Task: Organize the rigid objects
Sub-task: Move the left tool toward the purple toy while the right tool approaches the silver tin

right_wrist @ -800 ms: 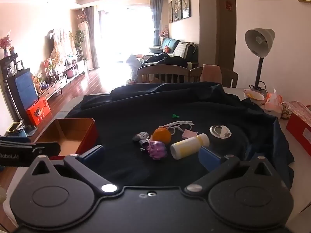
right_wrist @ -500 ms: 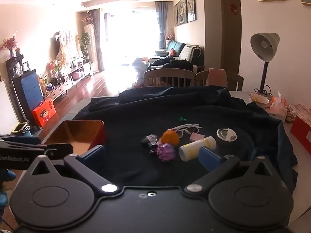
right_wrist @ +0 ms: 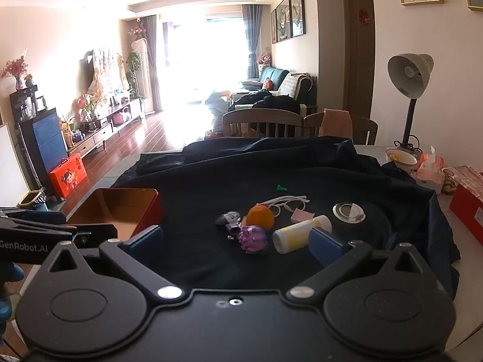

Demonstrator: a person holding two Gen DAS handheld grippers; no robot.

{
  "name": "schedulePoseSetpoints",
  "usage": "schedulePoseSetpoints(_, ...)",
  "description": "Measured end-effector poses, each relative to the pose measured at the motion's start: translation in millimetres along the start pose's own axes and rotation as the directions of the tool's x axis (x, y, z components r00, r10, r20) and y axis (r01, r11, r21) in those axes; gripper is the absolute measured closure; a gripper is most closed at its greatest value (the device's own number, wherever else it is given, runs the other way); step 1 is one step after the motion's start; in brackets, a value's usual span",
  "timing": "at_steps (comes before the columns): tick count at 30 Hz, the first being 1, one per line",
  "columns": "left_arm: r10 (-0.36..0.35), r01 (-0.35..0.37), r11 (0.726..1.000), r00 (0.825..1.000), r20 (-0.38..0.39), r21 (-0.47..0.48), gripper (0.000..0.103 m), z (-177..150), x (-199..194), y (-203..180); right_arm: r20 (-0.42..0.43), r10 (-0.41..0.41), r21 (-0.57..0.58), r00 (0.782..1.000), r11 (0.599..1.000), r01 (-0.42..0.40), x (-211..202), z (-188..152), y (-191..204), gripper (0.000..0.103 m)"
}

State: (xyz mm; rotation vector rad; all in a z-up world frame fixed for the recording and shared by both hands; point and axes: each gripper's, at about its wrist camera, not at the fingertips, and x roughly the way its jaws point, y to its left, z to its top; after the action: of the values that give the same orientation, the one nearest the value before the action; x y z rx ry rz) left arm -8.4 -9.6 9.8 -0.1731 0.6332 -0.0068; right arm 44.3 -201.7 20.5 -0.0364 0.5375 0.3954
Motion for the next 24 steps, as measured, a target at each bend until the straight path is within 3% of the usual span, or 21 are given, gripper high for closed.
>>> schedulePoseSetpoints(9, -0.014, 0.014, 1.0, 1.0, -0.026, 0.005, 0.0, 5.5, 19.7, -18.1, -0.015, 0.013, 0.021, 1.0, 1.0, -0.013, 12.2, 1.5, -24.1, 0.001)
schedulePoseSetpoints(24, 0.028, -0.029, 1.0, 0.999, -0.034, -0.011, 0.0, 18.1, 50.2, -46.7, -0.021, 0.037, 0.018, 0.999, 0.999, -0.036, 34.6, 9.6, -68.4, 0.002)
